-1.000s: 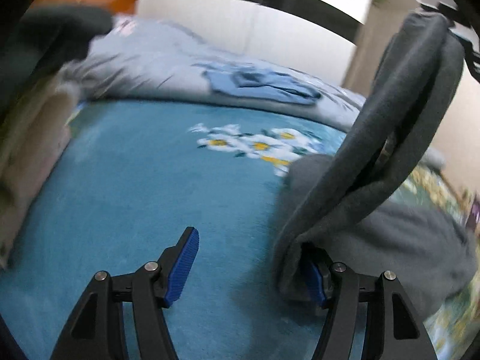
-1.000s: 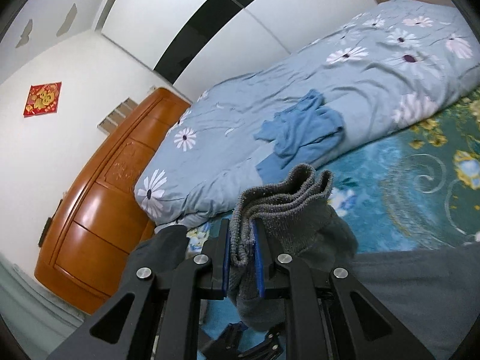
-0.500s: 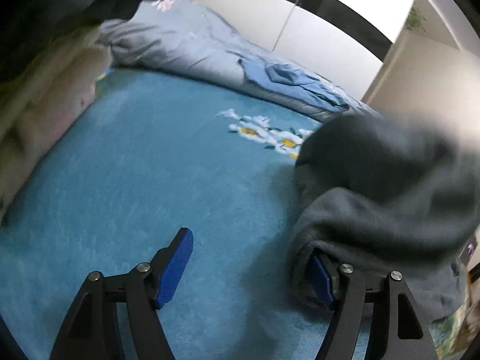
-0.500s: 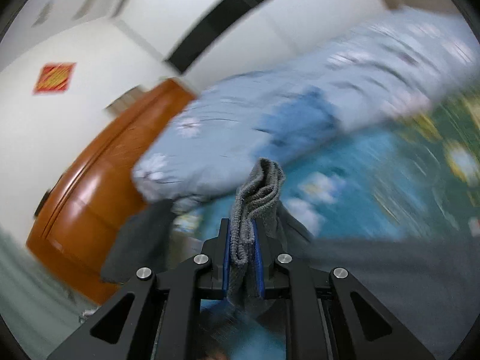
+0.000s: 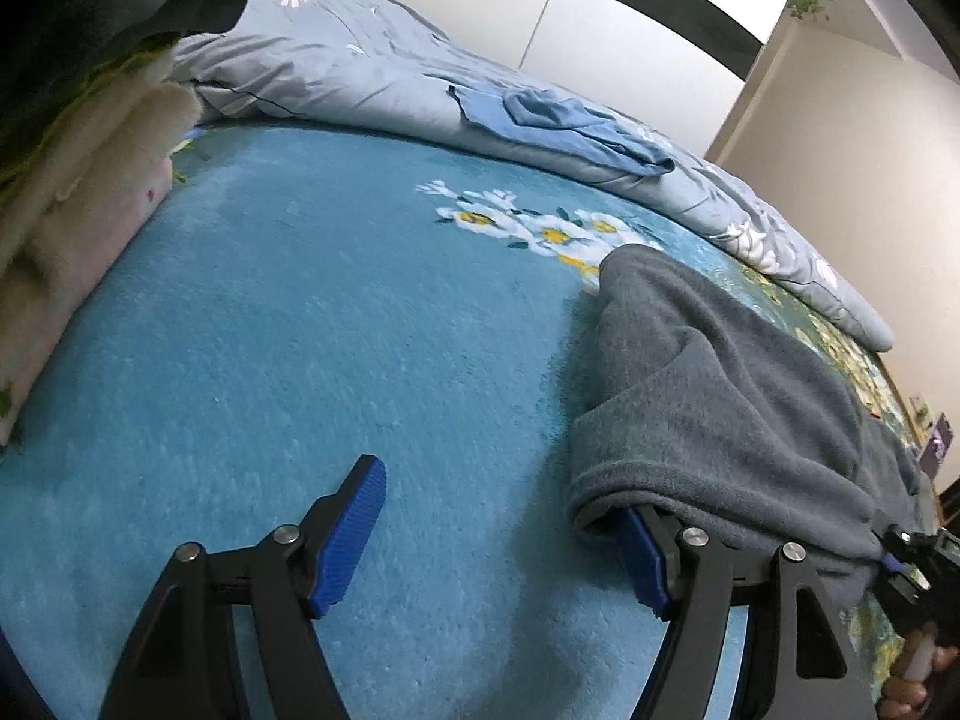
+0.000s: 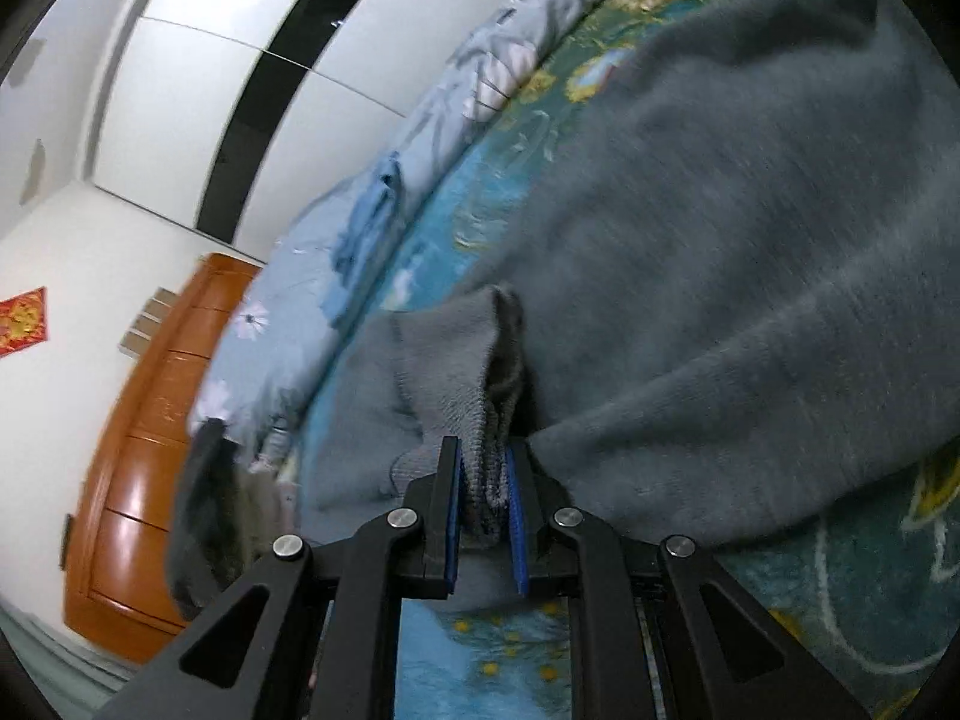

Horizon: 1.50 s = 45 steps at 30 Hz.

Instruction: Fold clothes

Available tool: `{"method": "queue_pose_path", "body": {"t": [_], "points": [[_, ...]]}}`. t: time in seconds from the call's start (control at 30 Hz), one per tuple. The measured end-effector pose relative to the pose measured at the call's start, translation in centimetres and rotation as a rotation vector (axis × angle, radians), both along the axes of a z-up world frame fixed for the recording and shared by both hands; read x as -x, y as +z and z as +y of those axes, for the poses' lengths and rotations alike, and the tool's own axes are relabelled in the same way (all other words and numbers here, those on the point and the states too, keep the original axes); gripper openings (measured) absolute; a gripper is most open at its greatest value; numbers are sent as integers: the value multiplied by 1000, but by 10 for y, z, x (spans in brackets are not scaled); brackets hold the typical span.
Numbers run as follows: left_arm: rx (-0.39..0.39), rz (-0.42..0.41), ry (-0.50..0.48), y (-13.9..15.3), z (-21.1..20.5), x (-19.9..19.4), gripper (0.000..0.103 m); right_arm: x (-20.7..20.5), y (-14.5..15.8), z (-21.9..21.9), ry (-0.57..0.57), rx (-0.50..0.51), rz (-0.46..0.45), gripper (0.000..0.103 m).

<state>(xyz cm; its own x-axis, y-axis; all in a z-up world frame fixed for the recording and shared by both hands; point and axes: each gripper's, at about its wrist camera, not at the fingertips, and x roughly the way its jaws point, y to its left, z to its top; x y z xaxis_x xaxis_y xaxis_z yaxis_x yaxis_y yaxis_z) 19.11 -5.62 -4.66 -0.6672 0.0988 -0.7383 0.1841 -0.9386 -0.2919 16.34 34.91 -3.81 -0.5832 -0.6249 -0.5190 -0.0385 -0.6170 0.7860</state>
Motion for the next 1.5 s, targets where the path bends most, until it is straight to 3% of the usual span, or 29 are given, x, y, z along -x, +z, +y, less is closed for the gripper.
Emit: {"method": "queue_pose_path", "body": {"t": [0.2, 0.3, 0.43, 0.67, 0.83, 0.9, 1.0, 1.17, 1.33, 1.5], "points": [[11, -8, -14, 1, 1, 0, 76, 1, 46, -7, 45, -58, 159, 14], [10, -13, -29, 0, 1, -1, 78, 4, 31, -2, 32, -99, 97, 14], [5, -25, -44, 0, -1, -3, 78, 6, -4, 6, 2, -50, 15, 14], [-20, -68, -68, 9, -7, -15, 78, -1, 4, 13, 2, -81, 31, 17], [43, -71, -37, 25, -13, -24, 78, -39, 24, 69, -163, -144, 73, 21], [65, -48, -26, 36, -12, -26, 78, -61, 29, 101, -268, -162, 83, 38], [55, 5, -69, 52, 5, -21, 79, -91, 27, 148, -422, -161, 66, 47], [9, 61, -283, 60, 87, 12, 79, -101, 8, 187, -545, -62, 19, 49], [-11, 60, -448, 55, 168, 44, 79, -83, -1, 191, -537, 16, 36, 49], [12, 15, -511, 37, 215, 70, 79, -58, -3, 196, -495, 43, 69, 49]]}}
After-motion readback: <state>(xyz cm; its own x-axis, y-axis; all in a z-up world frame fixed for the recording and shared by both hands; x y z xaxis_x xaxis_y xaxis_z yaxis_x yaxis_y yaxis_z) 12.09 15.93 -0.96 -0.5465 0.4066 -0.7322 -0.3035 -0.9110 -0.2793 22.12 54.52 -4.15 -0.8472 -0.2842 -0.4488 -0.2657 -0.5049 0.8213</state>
